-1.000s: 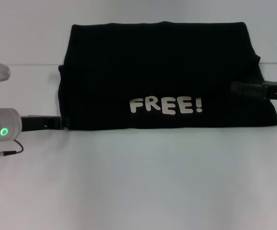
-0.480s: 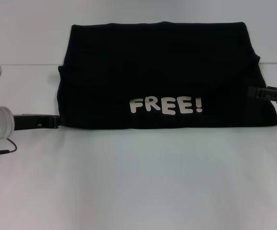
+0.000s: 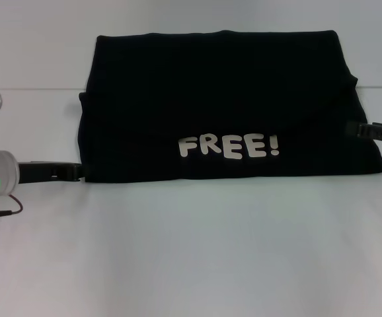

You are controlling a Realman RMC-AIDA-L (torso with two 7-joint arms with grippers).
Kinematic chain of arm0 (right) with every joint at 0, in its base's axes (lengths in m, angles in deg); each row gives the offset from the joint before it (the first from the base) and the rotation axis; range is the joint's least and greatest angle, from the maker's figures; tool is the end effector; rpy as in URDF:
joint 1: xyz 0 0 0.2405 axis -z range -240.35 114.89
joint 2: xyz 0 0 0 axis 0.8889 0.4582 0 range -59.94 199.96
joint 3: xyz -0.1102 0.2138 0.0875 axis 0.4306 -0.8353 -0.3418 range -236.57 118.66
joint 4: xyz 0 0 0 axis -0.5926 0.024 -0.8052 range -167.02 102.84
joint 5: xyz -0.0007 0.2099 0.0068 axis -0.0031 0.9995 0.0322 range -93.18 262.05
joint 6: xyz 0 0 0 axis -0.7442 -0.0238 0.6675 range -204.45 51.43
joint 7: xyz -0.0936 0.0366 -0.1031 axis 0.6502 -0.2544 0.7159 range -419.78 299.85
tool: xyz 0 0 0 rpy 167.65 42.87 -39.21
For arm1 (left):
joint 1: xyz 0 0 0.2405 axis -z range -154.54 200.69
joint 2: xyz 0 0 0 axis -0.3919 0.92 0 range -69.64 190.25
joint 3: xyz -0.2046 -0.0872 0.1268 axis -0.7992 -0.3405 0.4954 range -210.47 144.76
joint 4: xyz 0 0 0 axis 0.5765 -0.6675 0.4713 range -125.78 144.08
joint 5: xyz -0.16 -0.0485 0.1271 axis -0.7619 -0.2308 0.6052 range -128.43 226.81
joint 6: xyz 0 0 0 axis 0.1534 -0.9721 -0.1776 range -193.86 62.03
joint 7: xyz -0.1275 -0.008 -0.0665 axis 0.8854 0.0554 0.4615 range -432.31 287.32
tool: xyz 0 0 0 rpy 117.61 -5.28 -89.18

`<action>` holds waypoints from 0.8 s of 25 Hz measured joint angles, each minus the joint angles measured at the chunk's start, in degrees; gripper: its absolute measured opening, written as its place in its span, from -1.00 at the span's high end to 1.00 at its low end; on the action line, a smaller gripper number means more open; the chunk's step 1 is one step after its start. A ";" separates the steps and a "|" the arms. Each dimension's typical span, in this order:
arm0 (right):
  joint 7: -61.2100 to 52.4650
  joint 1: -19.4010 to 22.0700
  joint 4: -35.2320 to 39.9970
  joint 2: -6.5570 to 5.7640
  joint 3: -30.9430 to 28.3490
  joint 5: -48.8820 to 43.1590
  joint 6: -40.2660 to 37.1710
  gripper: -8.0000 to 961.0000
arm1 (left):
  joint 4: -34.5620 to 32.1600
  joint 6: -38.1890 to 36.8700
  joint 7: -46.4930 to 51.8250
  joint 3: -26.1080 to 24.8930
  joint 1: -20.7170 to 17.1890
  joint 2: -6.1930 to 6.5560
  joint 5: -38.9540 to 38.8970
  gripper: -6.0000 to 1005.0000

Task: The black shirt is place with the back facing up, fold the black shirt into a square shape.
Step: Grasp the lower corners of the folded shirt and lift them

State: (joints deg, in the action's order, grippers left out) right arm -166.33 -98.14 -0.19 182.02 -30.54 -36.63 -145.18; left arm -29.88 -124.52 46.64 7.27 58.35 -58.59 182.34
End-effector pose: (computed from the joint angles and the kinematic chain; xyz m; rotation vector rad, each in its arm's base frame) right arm 0.3136 0.3936 0.0618 -2.1542 1.2625 0.6029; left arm -0.3087 0.3925 0.0101 -2.1588 -1.3264 -0.2690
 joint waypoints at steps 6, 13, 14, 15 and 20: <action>0.18 -0.25 0.00 0.13 -0.01 0.02 0.04 -0.90 | 0.09 0.77 0.70 -0.01 0.22 -0.28 -0.42 0.84; 0.19 -0.55 0.00 0.44 0.20 0.08 0.09 -0.90 | 1.50 3.02 0.74 0.07 0.47 -0.65 -0.16 0.48; 0.19 -0.57 0.00 0.46 0.21 0.07 0.09 -0.90 | 1.83 3.11 0.74 0.13 0.61 -0.65 -0.16 0.40; 0.18 -0.59 0.00 0.48 0.21 0.06 0.10 -0.90 | 2.03 3.16 0.74 0.15 0.73 -0.67 -0.16 0.31; 0.01 -0.57 0.00 0.51 0.24 0.07 0.12 -0.90 | 1.99 3.05 0.75 0.33 1.01 -0.90 -0.37 -0.02</action>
State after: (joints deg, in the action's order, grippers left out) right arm -166.31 -98.71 -0.19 182.52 -30.30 -36.56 -145.07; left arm -27.89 -121.47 47.39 7.60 59.36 -59.49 181.98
